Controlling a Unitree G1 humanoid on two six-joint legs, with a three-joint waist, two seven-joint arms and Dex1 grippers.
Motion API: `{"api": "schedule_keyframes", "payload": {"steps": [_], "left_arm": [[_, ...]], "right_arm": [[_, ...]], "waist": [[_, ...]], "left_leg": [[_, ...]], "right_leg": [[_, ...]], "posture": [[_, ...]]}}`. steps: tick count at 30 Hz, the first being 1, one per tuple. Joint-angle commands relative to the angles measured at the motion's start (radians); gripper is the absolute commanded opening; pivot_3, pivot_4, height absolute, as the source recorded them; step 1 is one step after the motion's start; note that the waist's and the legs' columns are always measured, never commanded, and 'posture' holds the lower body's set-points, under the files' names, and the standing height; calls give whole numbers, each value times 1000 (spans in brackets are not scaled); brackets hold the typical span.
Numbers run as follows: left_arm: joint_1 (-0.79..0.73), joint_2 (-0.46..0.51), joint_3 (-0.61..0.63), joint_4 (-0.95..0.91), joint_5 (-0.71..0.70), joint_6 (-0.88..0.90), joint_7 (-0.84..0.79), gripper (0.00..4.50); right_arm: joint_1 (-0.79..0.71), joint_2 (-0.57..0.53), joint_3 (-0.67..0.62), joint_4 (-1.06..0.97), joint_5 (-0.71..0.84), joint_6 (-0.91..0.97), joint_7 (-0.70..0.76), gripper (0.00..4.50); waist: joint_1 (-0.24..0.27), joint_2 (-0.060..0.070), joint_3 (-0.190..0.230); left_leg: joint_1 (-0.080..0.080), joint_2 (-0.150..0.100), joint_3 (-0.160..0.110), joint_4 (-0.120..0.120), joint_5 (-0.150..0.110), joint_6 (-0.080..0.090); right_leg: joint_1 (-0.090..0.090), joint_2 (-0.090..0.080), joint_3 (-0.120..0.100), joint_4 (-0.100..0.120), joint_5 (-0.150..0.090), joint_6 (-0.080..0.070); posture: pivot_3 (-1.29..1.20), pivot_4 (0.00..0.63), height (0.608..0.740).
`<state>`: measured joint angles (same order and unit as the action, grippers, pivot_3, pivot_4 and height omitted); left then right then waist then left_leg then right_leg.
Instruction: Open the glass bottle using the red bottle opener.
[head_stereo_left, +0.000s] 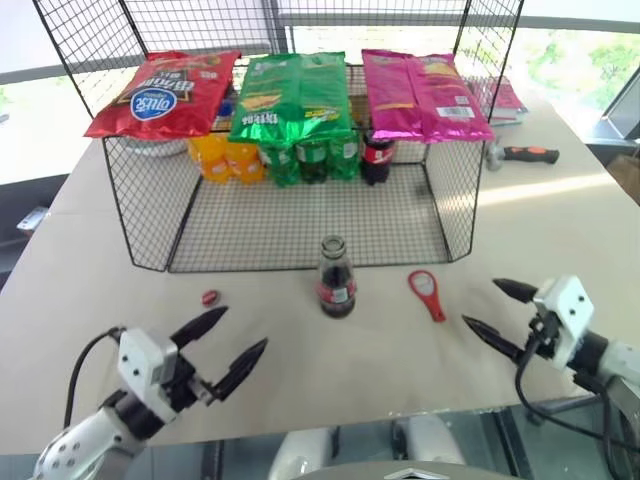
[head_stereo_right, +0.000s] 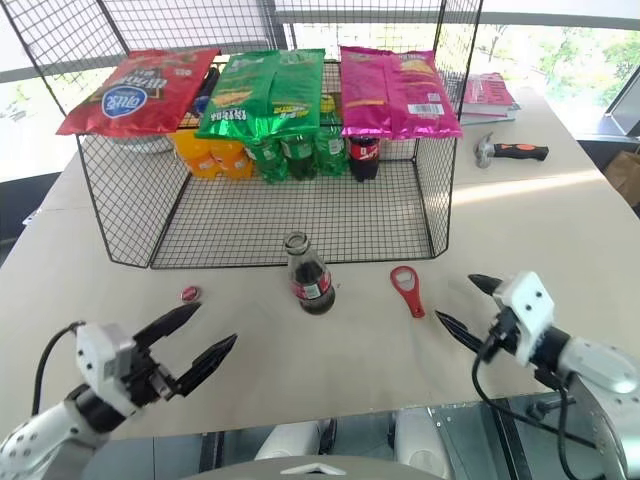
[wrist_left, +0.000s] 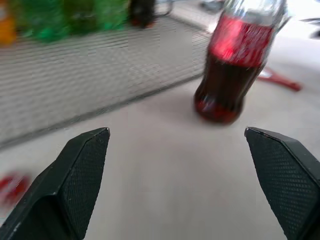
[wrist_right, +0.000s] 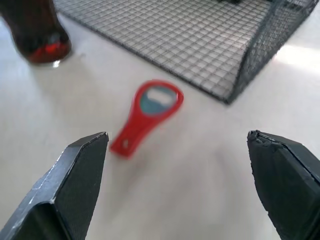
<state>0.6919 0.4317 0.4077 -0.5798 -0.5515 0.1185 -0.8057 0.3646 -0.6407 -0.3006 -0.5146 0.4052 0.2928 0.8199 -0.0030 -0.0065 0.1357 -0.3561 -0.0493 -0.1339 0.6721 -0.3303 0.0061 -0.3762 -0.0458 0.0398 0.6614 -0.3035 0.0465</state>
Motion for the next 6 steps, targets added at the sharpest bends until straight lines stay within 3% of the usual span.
{"api": "schedule_keyframes", "payload": {"steps": [1, 6], "left_arm": [[24, -15, 40, -43, -3, -19, 36, 4475], [28, -13, 24, -79, -6, 20, 85, 4475]], "right_arm": [[22, -23, -73, 47, -12, -92, 40, 4500], [8, -51, -84, 133, -21, -143, 75, 4500]], "waist": [[0, 0, 0], [0, 0, 0]], "left_leg": [[1, 0, 0, 0, 0, 1], [4, 0, 0, 0, -1, 3]], "right_leg": [[1, 0, 0, 0, 0, 0], [4, 0, 0, 0, 0, 0]], "posture": [[0, 150, 740], [0, 150, 740]]}}
